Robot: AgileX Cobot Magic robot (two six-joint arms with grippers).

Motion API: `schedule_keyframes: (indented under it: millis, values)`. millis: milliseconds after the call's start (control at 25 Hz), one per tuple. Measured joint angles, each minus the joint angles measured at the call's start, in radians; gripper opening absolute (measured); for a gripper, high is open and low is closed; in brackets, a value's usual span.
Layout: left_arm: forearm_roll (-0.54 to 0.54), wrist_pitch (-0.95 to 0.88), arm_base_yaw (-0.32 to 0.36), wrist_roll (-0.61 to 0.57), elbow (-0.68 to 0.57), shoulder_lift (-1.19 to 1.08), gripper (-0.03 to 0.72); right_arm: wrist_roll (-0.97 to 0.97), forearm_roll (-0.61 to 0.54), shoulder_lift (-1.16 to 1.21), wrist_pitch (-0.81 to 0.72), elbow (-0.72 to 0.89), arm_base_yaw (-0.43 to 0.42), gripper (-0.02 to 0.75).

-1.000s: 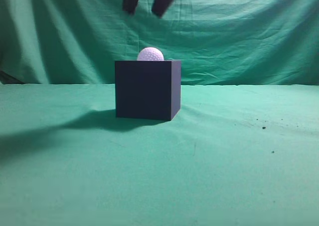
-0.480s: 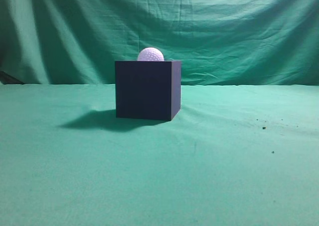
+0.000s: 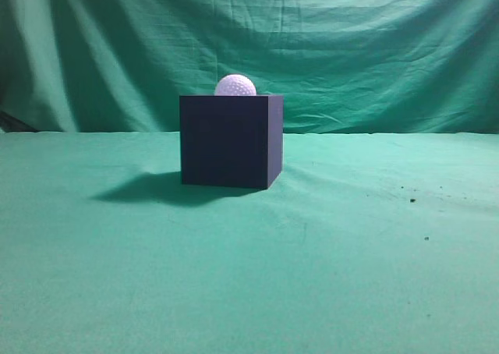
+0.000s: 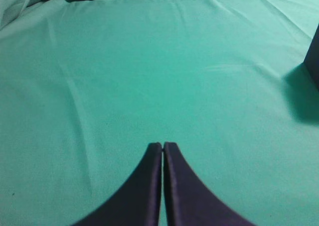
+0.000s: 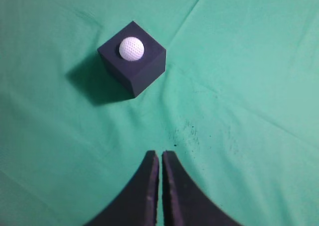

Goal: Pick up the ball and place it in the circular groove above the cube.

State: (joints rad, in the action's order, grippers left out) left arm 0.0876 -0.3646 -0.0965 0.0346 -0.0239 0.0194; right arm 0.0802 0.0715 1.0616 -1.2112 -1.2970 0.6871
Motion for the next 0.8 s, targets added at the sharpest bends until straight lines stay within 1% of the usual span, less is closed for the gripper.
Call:
schedule_keyframes:
  millis: [160,240,400,480,680,800]
  values:
    - [0.0,0.0,0.0,0.0,0.0,0.0,0.0,0.004,-0.006,-0.16,0.164,0.238,0.0,0.0]
    - [0.0,0.0,0.0,0.0,0.0,0.0,0.0,0.006,-0.015,-0.231,0.238,0.331,0.0,0.0]
    - [0.0,0.0,0.0,0.0,0.0,0.0,0.0,0.01,-0.036,-0.342,0.329,0.459,0.0,0.0]
    - [0.0,0.0,0.0,0.0,0.0,0.0,0.0,0.01,-0.053,-0.378,0.333,0.48,0.0,0.0]
    - [0.0,0.0,0.0,0.0,0.0,0.0,0.0,0.008,-0.06,-0.398,0.242,0.491,0.0,0.0]
    - [0.0,0.0,0.0,0.0,0.0,0.0,0.0,0.008,-0.033,-0.398,0.236,0.491,0.0,0.0]
